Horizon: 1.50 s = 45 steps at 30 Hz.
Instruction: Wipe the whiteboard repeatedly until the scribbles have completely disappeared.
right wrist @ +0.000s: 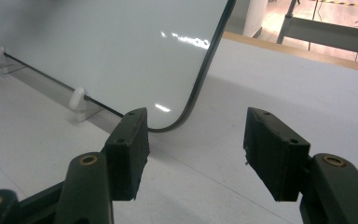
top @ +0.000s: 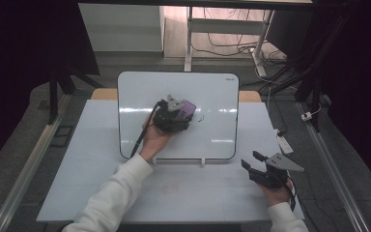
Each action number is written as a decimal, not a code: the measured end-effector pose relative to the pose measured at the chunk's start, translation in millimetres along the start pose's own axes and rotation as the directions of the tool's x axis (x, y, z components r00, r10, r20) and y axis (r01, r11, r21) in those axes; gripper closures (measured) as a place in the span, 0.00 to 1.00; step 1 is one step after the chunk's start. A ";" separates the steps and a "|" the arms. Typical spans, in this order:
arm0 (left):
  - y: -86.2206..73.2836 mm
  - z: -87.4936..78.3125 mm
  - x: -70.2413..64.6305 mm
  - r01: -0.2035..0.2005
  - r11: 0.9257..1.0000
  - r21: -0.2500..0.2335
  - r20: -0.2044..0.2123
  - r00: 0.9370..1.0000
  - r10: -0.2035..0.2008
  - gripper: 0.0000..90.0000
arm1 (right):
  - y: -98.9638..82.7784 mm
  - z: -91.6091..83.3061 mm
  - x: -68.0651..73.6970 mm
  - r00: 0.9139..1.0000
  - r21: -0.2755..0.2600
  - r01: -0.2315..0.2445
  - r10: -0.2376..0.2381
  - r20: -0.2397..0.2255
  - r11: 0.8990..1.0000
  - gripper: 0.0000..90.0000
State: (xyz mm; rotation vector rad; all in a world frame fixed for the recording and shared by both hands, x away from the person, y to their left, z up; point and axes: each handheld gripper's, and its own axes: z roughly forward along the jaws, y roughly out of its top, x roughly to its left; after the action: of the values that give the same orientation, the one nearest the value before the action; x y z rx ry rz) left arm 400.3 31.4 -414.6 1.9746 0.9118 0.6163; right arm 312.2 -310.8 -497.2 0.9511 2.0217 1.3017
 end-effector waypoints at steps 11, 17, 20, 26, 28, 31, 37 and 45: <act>0.4 27.6 -45.0 -0.082 0.996 0.041 0.115 0.990 0.077 0.46 | -0.9 -1.7 -1.8 1.000 -0.003 -0.007 0.007 0.001 1.000 0.45; 0.5 -4.9 5.3 -0.021 1.000 0.004 -0.015 1.000 0.021 0.46 | -1.1 -3.2 -1.6 1.000 -0.006 -0.006 0.006 0.004 1.000 0.45; -7.0 -24.8 34.7 0.028 0.999 -0.019 -0.069 0.997 -0.030 0.46 | -1.3 -3.8 -1.7 1.000 -0.006 -0.007 0.007 0.007 1.000 0.45; -29.8 -50.8 65.7 0.083 0.996 -0.036 -0.126 0.988 -0.087 0.46 | -1.6 -2.7 -1.5 1.000 -0.001 -0.008 0.008 0.008 1.000 0.45; -34.0 -52.0 65.3 0.086 0.996 -0.040 -0.135 0.987 -0.090 0.46 | -1.3 -2.1 -0.8 1.000 0.001 -0.005 0.005 0.008 1.000 0.45; -35.8 -47.6 57.1 0.070 0.997 -0.026 -0.139 0.988 -0.073 0.46 | -0.7 -1.4 -0.1 1.000 0.000 -0.003 0.003 0.007 1.000 0.45; -32.1 -26.3 22.4 0.003 1.000 0.008 -0.081 0.997 -0.002 0.46 | 0.0 -0.6 0.4 1.000 0.000 -0.001 0.001 0.004 1.000 0.45; -35.2 -4.4 -17.9 -0.086 0.995 0.051 0.002 0.996 0.086 0.46 | -0.2 -0.2 0.3 1.000 -0.001 0.004 -0.004 0.003 1.000 0.45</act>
State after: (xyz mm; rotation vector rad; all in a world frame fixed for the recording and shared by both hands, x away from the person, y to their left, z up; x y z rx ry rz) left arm 373.4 32.5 -443.8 2.0680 0.8537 0.6473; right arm 311.8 -310.8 -497.3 0.9480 2.0198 1.2985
